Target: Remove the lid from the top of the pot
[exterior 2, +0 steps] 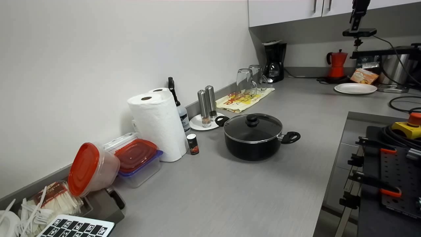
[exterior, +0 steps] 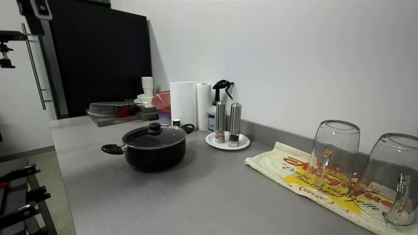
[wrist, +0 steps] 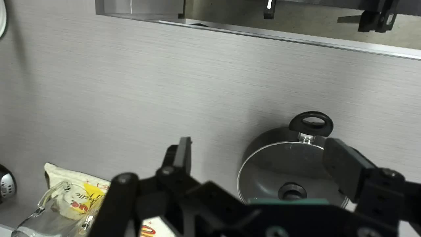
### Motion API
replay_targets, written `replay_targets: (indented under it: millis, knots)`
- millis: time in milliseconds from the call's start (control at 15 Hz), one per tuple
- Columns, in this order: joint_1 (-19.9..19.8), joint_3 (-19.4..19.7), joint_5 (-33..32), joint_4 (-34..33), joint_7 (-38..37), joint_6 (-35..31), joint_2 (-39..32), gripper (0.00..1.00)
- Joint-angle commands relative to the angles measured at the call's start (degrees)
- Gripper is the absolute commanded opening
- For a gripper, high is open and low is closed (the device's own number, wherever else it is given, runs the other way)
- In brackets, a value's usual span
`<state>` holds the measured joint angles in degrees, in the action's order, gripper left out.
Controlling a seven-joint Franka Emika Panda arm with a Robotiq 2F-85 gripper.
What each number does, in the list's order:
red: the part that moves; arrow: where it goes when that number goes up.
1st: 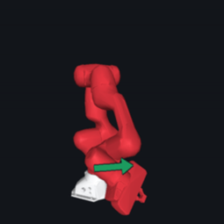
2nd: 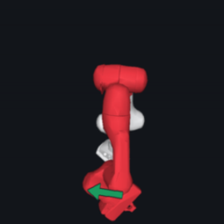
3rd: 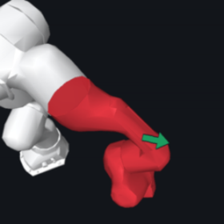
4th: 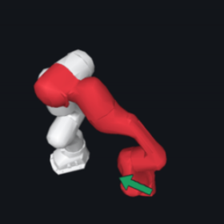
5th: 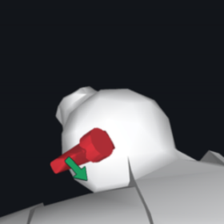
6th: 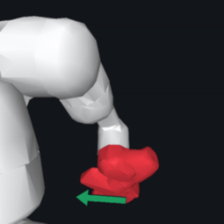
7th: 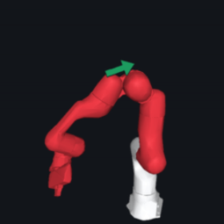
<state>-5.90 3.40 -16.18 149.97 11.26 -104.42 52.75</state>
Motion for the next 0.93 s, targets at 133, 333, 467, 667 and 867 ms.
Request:
replay_targets:
  millis: [133,333,467,667,867]
  knots:
    - [2.09,0.65,1.38,-4.05,-4.36,-9.25,-7.84,1.0]
    - [3.56,-0.5,4.21,-8.84,-7.34,-16.91,-17.05,1.0]
    - [4.64,-1.27,6.03,-12.76,-8.25,-20.25,-23.38,1.0]
    - [5.7,-2.83,8.34,-19.74,-9.59,-22.62,-33.75,1.0]
    - [5.81,-4.42,8.25,-27.23,-11.6,-22.48,-44.5,1.0]
